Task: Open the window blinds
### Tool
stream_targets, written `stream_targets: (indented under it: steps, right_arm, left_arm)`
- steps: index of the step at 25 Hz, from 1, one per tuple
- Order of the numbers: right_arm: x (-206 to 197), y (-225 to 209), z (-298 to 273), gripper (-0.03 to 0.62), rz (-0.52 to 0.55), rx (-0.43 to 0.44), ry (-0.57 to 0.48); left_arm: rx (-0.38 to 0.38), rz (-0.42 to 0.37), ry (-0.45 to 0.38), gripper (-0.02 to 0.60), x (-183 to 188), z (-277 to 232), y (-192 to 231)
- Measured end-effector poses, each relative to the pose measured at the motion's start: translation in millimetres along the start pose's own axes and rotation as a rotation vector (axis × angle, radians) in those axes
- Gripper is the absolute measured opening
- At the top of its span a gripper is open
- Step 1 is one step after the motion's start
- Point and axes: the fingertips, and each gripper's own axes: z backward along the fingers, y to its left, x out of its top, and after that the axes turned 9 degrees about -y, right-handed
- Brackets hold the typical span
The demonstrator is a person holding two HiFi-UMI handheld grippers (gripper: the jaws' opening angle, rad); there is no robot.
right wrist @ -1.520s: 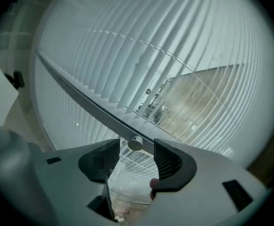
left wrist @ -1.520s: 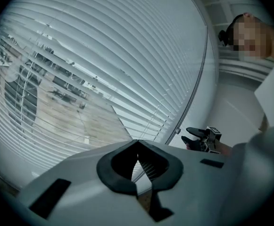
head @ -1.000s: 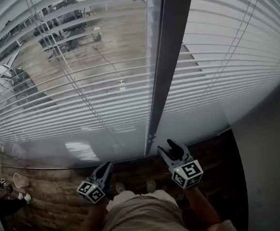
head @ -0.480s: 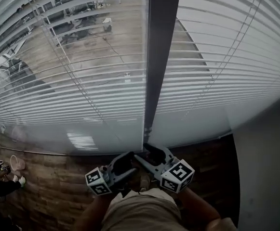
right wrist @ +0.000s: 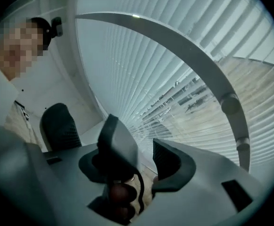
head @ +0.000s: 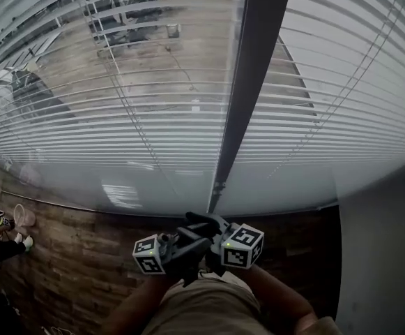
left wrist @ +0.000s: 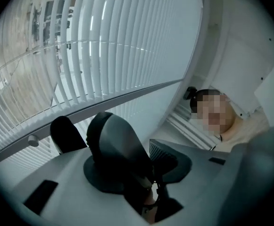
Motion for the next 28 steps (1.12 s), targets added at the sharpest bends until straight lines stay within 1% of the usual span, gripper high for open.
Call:
stream_targets:
  steps: [1, 3, 5, 6, 8, 11, 14, 17, 20, 28]
  right_arm:
    - [-1.0, -3.6, -0.2, 0.206, -0.038, 0.001, 0.011]
    - [-2.0, -11.0, -0.1, 0.206, -0.098, -0.027, 0.024]
    - [-2.0, -14.0, 1.1, 0.213, -0.119, -0.068, 0.028]
    - [-0.6, -12.7, 2.4, 0.218, -0.11, -0.074, 0.023]
    - [3.7, -6.3, 5.1, 0.218, -0.08, -0.05, -0.002]
    - [8.7, 2.0, 6.4, 0.218, -0.037, 0.009, -0.058]
    - [7.7, 7.3, -5.4, 0.216, -0.034, 0.06, -0.066]
    - [3.4, 5.6, -22.0, 0.216, -0.041, 0.076, -0.016]
    - [-1.7, 5.8, -36.1, 0.216, -0.052, 0.096, 0.011]
    - [-16.6, -0.4, -46.2, 0.216, -0.09, 0.1, 0.047]
  left_arm:
    - [0.002, 0.016, -0.007, 0.164, 1.4, -0.8, 3.4]
    - [0.01, 0.056, -0.023, 0.146, 4.2, -2.3, 10.0]
    - [0.004, 0.09, -0.029, 0.143, 5.4, -3.7, 10.6]
    - [-0.008, 0.092, -0.025, 0.141, 4.8, -4.9, 7.9]
    - [-0.033, 0.065, -0.002, 0.138, 1.8, -7.5, 0.1]
    - [-0.063, -0.001, 0.04, 0.133, -1.3, -9.1, -8.9]
    - [-0.067, -0.04, 0.04, 0.13, 6.7, -2.7, -9.3]
    - [-0.052, -0.037, 0.009, 0.129, 22.3, 4.0, -3.0]
    - [-0.042, -0.041, -0.012, 0.129, 33.9, 11.6, 1.0]
    - [-0.016, -0.018, -0.041, 0.127, 41.4, 23.6, 11.3]
